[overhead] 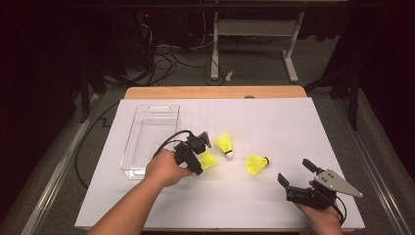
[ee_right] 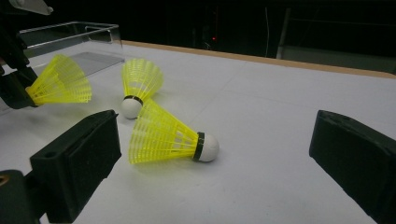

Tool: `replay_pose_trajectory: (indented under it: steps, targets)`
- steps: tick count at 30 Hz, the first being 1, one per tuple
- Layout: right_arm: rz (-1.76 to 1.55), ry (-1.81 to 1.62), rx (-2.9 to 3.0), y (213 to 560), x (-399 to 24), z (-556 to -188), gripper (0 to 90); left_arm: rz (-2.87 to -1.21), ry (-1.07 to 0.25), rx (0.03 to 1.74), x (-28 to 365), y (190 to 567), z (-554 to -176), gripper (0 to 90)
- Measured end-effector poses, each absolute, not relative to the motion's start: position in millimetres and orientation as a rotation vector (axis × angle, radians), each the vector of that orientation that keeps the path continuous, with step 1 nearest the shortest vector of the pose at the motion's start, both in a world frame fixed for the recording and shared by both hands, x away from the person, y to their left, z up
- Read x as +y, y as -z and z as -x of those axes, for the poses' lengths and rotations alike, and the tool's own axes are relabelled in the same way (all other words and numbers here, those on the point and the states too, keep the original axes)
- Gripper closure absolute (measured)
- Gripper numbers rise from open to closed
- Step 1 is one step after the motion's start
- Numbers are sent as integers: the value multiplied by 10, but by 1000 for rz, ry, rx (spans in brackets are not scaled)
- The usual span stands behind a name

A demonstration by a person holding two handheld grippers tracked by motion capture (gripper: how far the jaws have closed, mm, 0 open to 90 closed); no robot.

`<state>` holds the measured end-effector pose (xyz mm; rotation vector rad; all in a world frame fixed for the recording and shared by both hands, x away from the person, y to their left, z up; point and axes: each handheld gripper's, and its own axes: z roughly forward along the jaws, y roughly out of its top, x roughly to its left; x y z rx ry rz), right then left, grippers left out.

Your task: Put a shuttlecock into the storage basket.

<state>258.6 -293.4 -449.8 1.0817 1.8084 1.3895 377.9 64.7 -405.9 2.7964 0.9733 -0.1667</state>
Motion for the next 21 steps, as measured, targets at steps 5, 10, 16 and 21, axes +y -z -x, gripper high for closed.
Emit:
replay_pose_trajectory:
  steps: [5,10,16,21]
  targets:
    - [-1086,-1389,1807,4499,-2935,-2588,26,-2775,168,946,665,3970,-3719,645]
    - [-1085,-1388,1807,4499,-2934,-2588,27,-2764,174,933,679,3911,-3670,645]
    - [-1085,-1388,1808,4499,-2929,-2585,27,-2762,178,921,685,3849,-3611,646]
    - [-1086,-1388,1808,4500,-2923,-2585,27,-2755,176,914,695,3822,-3572,646]
